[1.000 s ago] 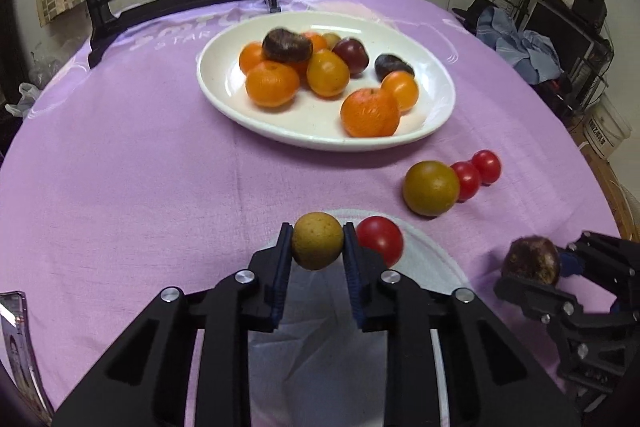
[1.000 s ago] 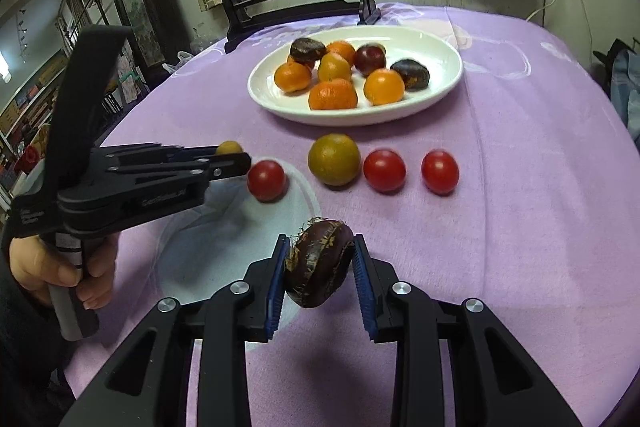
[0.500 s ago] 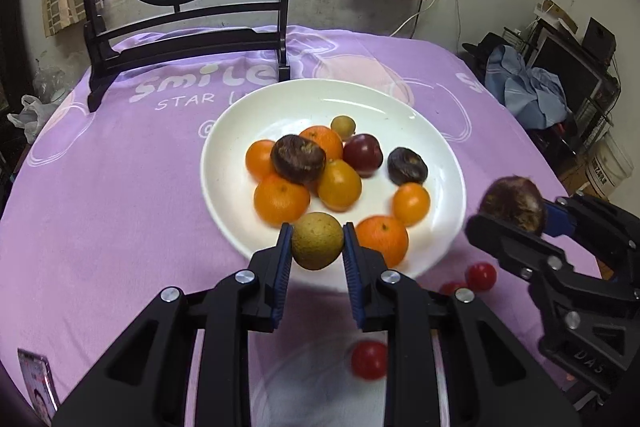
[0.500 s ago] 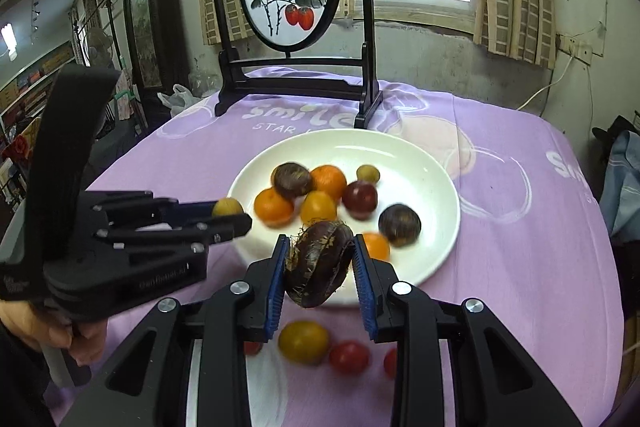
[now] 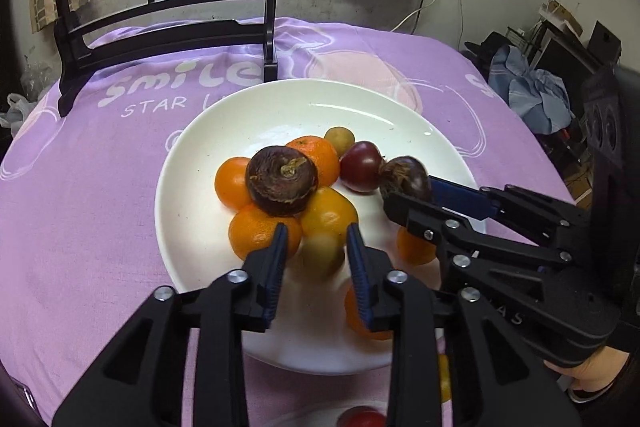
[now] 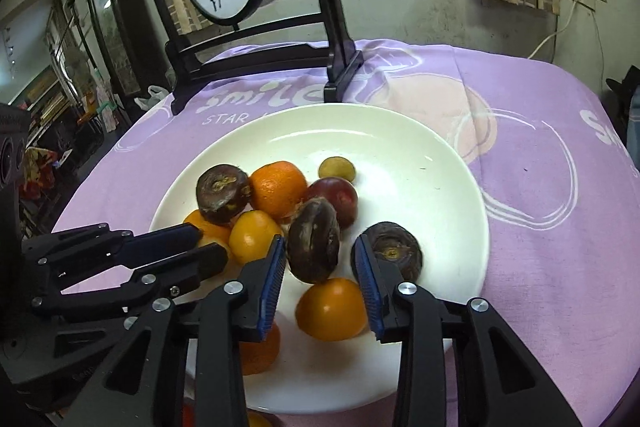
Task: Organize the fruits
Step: 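Carry the yellow fruit with the left gripper to the plate while the right gripper carries the dark fruit there, then grasp a red cherry tomato with the left gripper while the right gripper grasps another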
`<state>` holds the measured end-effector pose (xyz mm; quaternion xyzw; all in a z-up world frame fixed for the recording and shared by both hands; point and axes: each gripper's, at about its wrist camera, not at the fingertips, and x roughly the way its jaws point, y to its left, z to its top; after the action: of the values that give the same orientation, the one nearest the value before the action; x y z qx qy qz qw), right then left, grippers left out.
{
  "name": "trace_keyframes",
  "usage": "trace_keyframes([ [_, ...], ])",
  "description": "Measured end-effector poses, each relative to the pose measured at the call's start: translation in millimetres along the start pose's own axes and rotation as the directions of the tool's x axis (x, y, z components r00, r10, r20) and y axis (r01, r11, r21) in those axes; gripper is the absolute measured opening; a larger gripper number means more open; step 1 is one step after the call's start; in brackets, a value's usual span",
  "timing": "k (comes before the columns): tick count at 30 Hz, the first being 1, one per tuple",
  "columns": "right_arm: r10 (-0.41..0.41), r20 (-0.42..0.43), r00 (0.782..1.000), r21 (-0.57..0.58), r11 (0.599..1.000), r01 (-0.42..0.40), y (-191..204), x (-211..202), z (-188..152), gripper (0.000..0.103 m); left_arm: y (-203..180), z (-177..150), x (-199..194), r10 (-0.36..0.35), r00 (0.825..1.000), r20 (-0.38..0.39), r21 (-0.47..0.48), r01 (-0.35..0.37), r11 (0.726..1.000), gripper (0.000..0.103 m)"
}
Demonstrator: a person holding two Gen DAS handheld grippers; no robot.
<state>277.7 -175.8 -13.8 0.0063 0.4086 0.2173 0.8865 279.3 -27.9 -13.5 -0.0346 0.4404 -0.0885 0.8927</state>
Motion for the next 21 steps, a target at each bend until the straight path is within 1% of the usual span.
trace_keyframes([
  [1,0.003,0.004,1.0,0.013,1.0,-0.003,-3,-2,-1,0.04,1,0,-1,-0.004,1.0,-0.001,-0.016,0.004,1.0,0.043],
  [3,0.011,0.013,1.0,0.039,0.999,-0.012,-9,-10,-3,0.043,3,-1,-7,0.017,1.0,0.007,-0.043,-0.017,0.999,0.065],
  [4,0.014,0.019,1.0,0.047,0.999,-0.015,-11,-15,-4,0.049,3,-3,-11,0.031,0.999,0.024,-0.048,-0.03,0.998,0.067],
  [6,0.02,0.037,0.999,0.059,0.998,-0.023,-13,-27,-8,0.053,3,-6,-19,0.034,0.999,0.036,-0.043,-0.033,0.999,0.067],
  [9,0.024,0.044,0.999,0.053,0.998,-0.027,-10,-45,-17,0.053,2,-14,-34,0.034,0.999,0.042,-0.038,-0.032,0.999,0.068],
  [10,0.023,0.049,0.999,0.048,0.999,-0.025,-9,-51,-20,0.055,1,-17,-39,0.035,0.998,0.046,-0.036,-0.033,0.999,0.068],
  [14,0.02,0.065,0.998,0.045,0.999,-0.023,-4,-80,-42,0.059,-3,-36,-60,0.042,0.997,0.063,-0.019,-0.041,0.999,0.073],
  [21,-0.023,0.012,1.0,0.042,0.999,0.023,1,-102,-93,0.06,-9,-78,-84,0.016,0.998,0.053,-0.019,-0.015,1.0,0.075],
])
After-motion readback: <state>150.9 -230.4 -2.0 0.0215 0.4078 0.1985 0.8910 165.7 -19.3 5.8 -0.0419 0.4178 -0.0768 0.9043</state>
